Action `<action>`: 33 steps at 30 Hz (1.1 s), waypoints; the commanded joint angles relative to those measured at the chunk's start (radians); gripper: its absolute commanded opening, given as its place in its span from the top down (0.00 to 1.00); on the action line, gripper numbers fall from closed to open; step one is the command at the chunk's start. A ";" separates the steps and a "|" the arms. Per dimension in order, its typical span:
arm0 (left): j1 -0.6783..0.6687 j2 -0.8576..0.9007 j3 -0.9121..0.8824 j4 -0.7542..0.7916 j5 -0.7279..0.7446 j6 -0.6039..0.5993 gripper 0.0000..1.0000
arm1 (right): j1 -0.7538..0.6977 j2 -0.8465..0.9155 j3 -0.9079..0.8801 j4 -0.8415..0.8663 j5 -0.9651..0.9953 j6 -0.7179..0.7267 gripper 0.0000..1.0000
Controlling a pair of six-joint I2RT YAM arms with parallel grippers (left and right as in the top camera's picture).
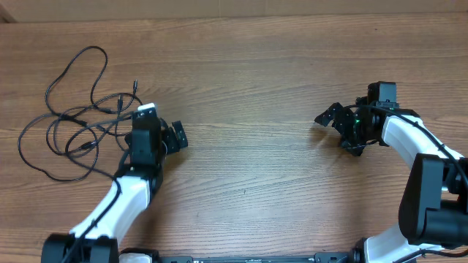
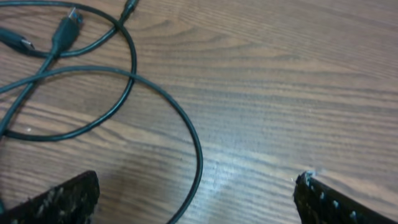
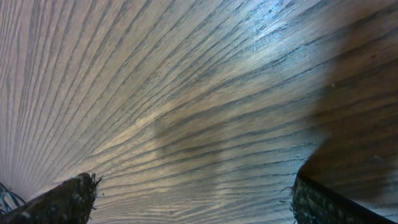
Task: Untangle cables
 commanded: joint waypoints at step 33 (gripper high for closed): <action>0.097 -0.814 -0.481 -0.230 0.019 0.112 0.01 | 0.001 -0.006 0.003 0.004 0.029 -0.008 0.00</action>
